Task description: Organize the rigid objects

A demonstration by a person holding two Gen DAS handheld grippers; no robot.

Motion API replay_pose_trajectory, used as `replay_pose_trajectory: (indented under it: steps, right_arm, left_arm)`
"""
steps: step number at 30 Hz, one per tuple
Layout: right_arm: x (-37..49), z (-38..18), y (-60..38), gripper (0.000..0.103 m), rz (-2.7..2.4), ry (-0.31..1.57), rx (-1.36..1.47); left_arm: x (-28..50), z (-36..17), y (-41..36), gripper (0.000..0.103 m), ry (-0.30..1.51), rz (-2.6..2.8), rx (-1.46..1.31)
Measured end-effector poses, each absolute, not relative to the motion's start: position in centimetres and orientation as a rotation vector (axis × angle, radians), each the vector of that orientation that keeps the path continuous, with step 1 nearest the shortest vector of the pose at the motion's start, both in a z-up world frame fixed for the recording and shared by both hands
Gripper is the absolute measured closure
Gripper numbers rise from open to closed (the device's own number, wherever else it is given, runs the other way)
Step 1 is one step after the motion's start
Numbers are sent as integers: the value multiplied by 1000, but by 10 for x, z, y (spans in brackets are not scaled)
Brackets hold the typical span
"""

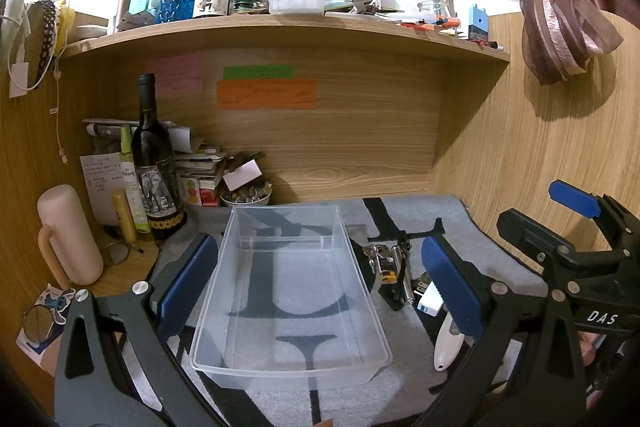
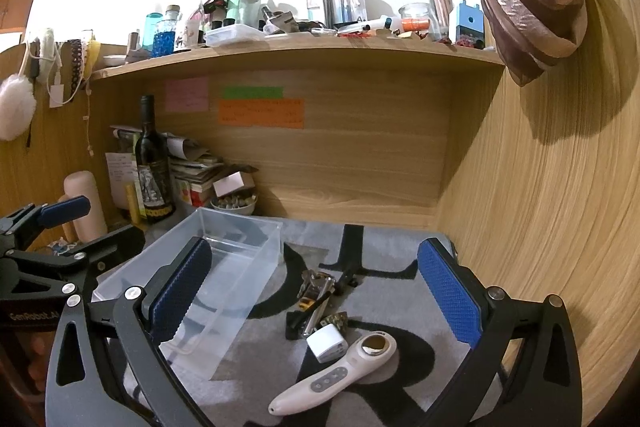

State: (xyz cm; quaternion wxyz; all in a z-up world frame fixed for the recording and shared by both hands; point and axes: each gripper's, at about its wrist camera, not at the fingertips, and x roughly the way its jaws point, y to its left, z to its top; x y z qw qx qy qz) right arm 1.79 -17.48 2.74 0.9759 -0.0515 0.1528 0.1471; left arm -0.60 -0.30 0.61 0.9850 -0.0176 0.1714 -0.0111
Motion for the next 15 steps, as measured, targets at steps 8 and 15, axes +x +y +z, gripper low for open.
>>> replay_pose_trajectory:
  steps: [8,15]
  right_arm:
    - [17,28,-175,0,296,305,-105]
    - [17,28,-175,0,297,305,-105]
  left_arm:
    - [-6,6,-4,0,344,-26,-35]
    - [-6,6,-4,0,342,-30,-36]
